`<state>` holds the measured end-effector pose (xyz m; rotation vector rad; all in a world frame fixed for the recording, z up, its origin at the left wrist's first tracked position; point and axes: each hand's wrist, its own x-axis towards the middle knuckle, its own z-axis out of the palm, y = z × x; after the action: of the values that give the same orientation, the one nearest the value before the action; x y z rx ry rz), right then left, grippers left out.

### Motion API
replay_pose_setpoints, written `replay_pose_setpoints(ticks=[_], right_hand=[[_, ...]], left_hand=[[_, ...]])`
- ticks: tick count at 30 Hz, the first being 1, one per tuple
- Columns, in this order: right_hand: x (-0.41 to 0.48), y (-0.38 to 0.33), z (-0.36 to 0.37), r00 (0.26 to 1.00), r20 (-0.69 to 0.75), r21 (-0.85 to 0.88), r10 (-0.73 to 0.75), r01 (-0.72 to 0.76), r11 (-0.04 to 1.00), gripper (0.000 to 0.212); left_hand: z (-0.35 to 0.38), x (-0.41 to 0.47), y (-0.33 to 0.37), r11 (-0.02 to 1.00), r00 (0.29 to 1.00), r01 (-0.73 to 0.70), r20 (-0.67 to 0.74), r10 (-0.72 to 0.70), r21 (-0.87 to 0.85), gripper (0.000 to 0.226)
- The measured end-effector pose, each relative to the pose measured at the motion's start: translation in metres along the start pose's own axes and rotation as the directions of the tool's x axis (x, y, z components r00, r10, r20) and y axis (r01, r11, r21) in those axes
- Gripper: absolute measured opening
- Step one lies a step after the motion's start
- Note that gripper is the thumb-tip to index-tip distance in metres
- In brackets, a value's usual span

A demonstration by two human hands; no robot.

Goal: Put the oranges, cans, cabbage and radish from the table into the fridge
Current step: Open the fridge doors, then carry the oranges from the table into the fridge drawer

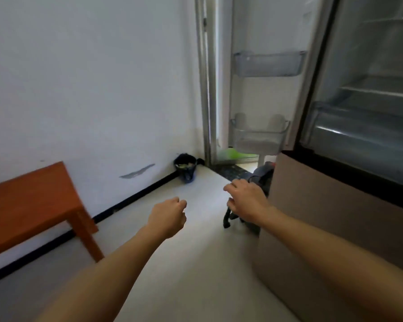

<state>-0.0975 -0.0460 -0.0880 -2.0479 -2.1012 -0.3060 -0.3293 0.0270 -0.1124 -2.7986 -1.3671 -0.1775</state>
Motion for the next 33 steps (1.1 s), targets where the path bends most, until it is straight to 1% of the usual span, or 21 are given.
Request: replay_pose_setpoints(ticks=[3,6,9,12,16,20,22,25,30,33], right_hand=[[0.022,-0.087,0.011,0.987,-0.015,0.047,-0.162,0.162,0.986,0.034],[0.038,-0.175,0.016,0.957,-0.037,0.062,-0.289,0.291,0.955,0.033],[0.054,-0.267,0.017,0.91,-0.076,0.107,-0.408,0.414,0.904,0.032],[0.067,-0.366,0.014,0.857,-0.134,0.144,-0.497,0.513,0.846,0.03],[0.082,-0.498,0.016,0.814,-0.15,0.2,-0.561,0.581,0.789,0.016],[0.092,-0.606,0.022,0.766,-0.127,0.246,-0.63,0.64,0.728,0.022],[0.099,-0.648,0.023,0.742,-0.126,0.247,-0.658,0.666,0.703,0.022],[0.12,-0.702,0.03,0.705,-0.118,0.253,-0.699,0.702,0.666,0.027],[0.167,-0.783,0.057,0.67,-0.074,0.257,-0.739,0.729,0.635,0.029],[0.203,-0.835,0.076,0.645,-0.054,0.263,-0.762,0.745,0.613,0.033]], left_hand=[[-0.006,-0.065,-0.065,0.986,0.986,0.168,-0.004,-0.168,0.015,0.025],[-0.015,-0.13,-0.122,0.955,0.956,0.295,-0.011,-0.295,0.021,0.022],[-0.033,-0.196,-0.182,0.91,0.91,0.413,-0.039,-0.412,0.023,0.019],[-0.05,-0.267,-0.248,0.865,0.866,0.5,-0.062,-0.497,0.044,0.024],[-0.072,-0.357,-0.338,0.786,0.788,0.616,-0.075,-0.612,0.053,0.025],[-0.09,-0.427,-0.413,0.696,0.698,0.716,-0.107,-0.709,0.055,0.025],[-0.091,-0.452,-0.445,0.669,0.668,0.743,-0.087,-0.739,0.028,0.026],[-0.088,-0.478,-0.489,0.637,0.638,0.77,-0.077,-0.766,0.034,0.022],[-0.072,-0.495,-0.56,0.599,0.601,0.799,-0.056,-0.797,0.044,0.02],[-0.065,-0.499,-0.616,0.574,0.576,0.817,-0.063,-0.815,0.042,0.018]])
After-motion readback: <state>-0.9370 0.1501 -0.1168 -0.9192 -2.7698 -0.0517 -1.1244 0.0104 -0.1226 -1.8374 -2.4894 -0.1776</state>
